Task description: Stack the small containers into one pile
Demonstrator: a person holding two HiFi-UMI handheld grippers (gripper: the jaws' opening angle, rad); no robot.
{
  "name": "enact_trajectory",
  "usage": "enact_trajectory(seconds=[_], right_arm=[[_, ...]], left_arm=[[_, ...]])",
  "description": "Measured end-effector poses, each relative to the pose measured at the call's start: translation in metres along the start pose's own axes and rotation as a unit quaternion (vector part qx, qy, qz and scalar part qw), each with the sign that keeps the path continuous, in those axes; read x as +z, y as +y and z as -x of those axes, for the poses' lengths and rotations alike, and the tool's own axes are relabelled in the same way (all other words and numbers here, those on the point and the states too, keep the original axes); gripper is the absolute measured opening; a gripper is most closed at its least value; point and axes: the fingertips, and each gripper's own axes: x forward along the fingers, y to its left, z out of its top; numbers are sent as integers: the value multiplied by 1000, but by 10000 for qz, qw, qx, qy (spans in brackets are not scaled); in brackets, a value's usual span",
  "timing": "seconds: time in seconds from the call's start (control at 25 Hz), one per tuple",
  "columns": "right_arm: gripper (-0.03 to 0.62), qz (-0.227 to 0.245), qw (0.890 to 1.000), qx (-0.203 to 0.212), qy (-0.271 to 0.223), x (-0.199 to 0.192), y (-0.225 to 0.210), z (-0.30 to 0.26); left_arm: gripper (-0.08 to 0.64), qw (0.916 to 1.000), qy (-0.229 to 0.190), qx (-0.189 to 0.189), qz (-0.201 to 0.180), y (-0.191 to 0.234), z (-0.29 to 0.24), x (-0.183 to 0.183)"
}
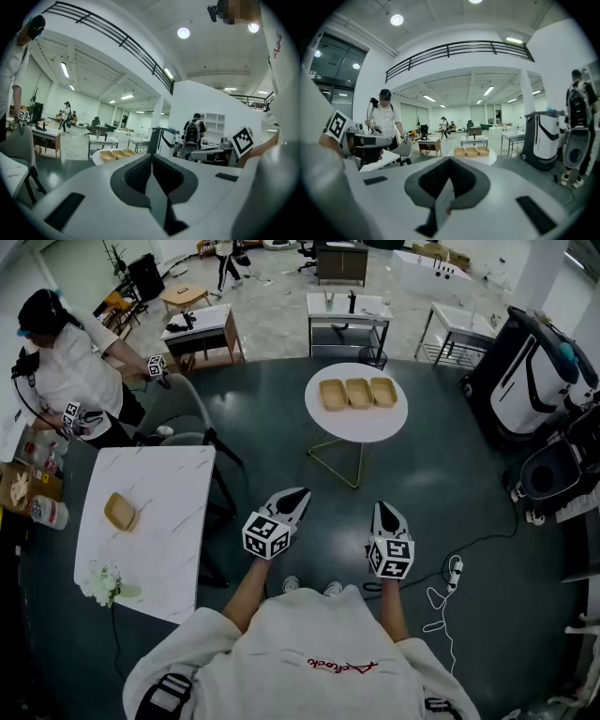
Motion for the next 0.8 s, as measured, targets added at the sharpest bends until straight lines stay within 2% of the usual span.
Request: enact_trajectory(seconds=[0.8], right_arm=[[21,-210,9995,202,-81,-7,-21,13]], left_arm=[[23,9999,-71,54,45,-22,-23,1]])
